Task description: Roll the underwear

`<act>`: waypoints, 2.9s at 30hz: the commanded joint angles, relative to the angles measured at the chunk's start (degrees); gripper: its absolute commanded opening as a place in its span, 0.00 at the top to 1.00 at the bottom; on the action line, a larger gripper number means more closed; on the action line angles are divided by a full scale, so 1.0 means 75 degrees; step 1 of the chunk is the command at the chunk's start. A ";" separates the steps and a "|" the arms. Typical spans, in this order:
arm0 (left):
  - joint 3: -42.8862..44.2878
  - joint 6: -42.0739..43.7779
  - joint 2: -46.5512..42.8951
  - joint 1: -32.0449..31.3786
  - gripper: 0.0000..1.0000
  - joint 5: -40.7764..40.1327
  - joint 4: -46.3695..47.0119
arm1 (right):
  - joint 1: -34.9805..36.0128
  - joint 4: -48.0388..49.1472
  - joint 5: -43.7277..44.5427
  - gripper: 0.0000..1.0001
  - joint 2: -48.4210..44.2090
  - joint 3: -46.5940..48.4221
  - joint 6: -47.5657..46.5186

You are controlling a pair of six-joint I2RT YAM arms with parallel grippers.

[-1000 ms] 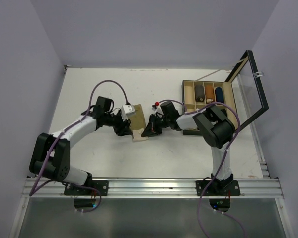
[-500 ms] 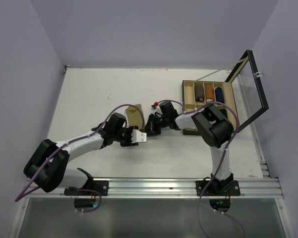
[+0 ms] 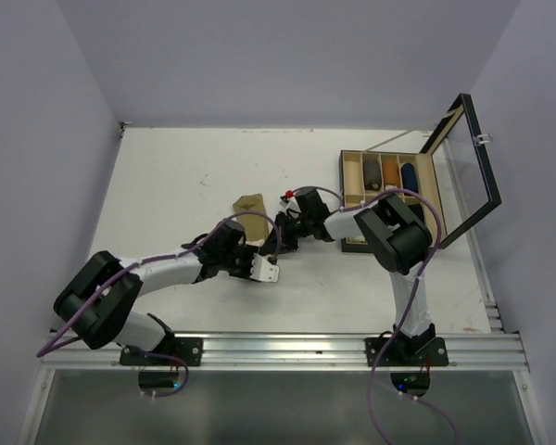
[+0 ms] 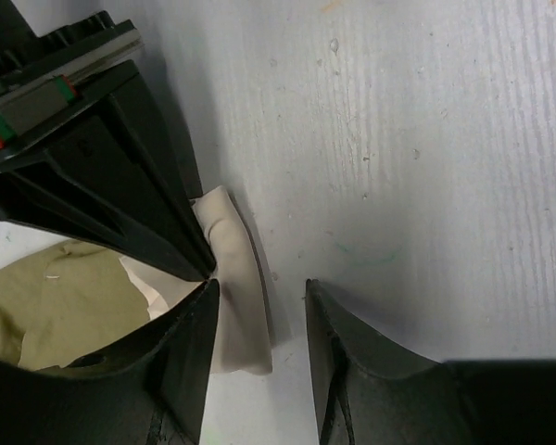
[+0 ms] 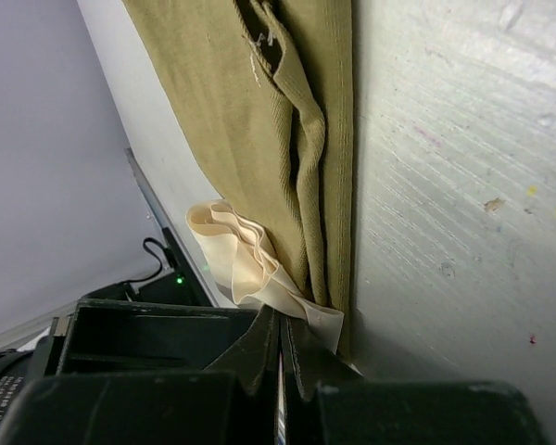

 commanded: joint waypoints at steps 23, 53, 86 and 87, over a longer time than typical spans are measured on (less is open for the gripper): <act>0.1685 -0.0379 0.1684 0.0393 1.00 0.1621 -0.3661 | -0.1808 -0.3841 0.0025 0.67 -0.1552 0.3738 -0.4245; 0.5412 -0.0765 0.6617 0.2116 1.00 0.3592 -0.7800 | 0.1998 -0.4905 0.1819 0.51 -0.4956 -0.0244 -1.1809; 0.4288 -0.1410 0.5415 0.2924 0.89 0.4013 -0.6862 | 0.2892 -0.2554 0.1352 1.00 -0.1508 -0.0058 -1.1529; 0.4252 -0.1491 0.5179 0.2983 0.86 0.3978 -0.6850 | 0.2821 -0.2637 0.0979 1.00 -0.1414 0.0082 -1.1400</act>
